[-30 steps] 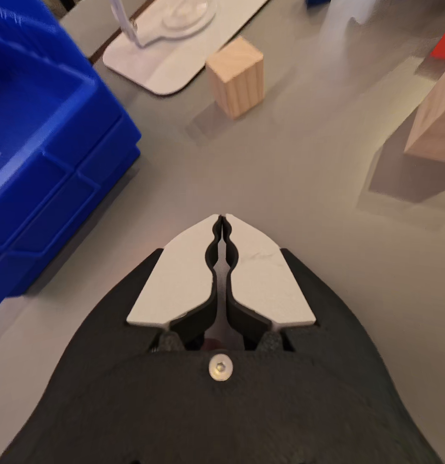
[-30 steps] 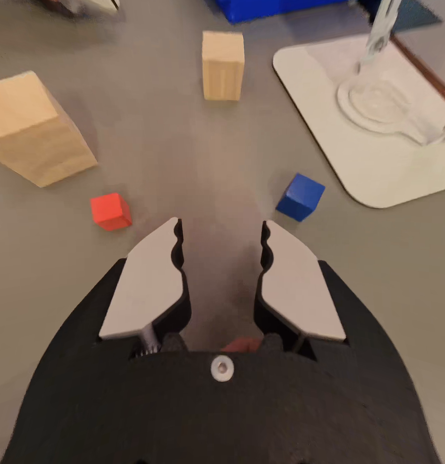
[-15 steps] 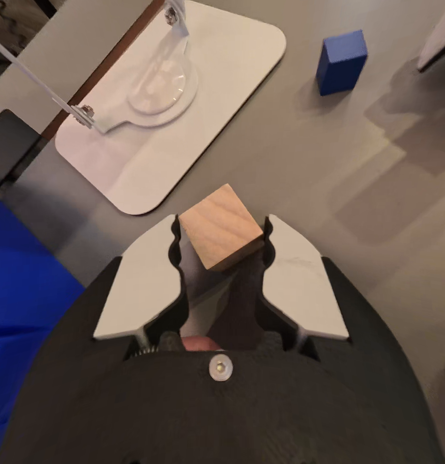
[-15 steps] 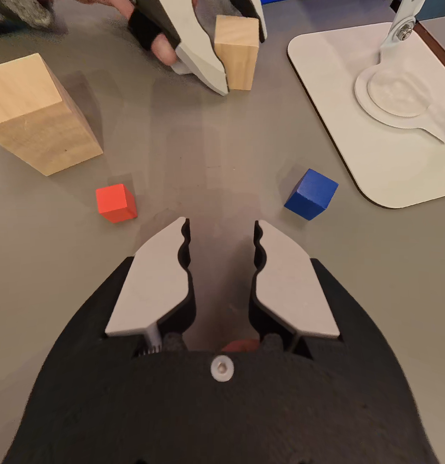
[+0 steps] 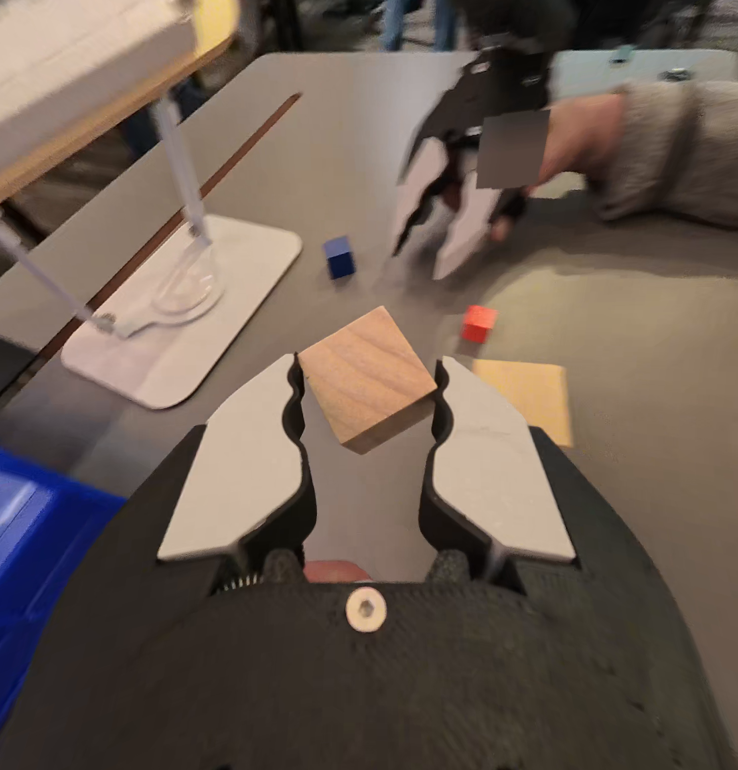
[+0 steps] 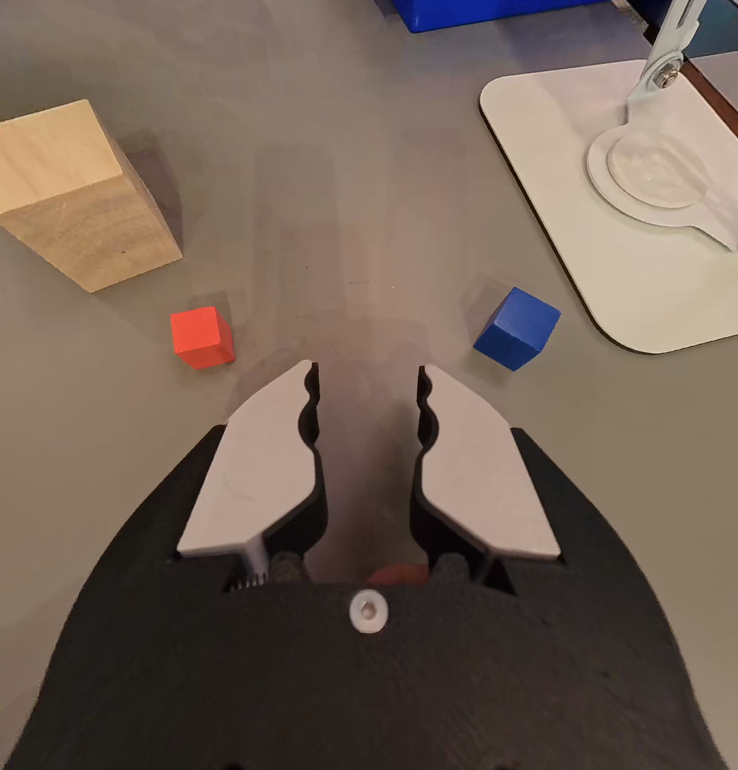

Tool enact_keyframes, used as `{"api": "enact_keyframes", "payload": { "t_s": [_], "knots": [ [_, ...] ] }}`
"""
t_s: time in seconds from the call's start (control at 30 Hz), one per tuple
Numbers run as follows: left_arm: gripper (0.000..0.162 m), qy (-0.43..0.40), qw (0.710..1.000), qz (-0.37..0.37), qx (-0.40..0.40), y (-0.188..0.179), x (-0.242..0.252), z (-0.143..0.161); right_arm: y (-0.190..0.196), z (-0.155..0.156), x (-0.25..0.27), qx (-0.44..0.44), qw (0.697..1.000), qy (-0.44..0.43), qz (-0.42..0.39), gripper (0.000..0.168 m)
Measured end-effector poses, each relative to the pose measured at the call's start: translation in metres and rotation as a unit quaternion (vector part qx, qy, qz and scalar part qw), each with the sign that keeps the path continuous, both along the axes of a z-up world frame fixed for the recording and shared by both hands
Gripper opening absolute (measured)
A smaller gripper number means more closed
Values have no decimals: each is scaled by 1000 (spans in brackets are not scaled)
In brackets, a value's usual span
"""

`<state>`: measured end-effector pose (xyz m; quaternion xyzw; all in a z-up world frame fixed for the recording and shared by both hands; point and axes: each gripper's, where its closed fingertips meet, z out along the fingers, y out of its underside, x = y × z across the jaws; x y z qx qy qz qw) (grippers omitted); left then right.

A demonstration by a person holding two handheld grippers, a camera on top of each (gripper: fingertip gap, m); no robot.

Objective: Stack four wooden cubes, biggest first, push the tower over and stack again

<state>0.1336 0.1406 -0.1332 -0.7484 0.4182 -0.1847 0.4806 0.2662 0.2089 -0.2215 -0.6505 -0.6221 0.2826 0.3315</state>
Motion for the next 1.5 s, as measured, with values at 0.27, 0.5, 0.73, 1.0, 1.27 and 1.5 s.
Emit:
{"api": "enact_keyframes", "payload": {
  "t_s": [0.27,0.5,0.73,1.0,1.27,1.5],
  "knots": [
    [60,74,978,-196,3,-67,40,-15,0,1,0,0,1000,3,3,45],
    [59,97,953,-286,-16,-70,60,-27,-1,2,0,-6,1000,7,5,45],
    [59,124,939,-314,-66,-65,58,-51,-2,2,0,-8,1000,7,11,45],
    [92,89,963,-252,-30,-51,45,-44,4,7,0,-15,1000,23,-7,45],
    [61,49,991,-120,-28,-20,-14,-62,59,5,-3,-10,990,18,-139,51],
    [0,124,988,-29,-86,8,-41,-105,68,-4,-27,-25,991,-10,-131,34]
  ]
}}
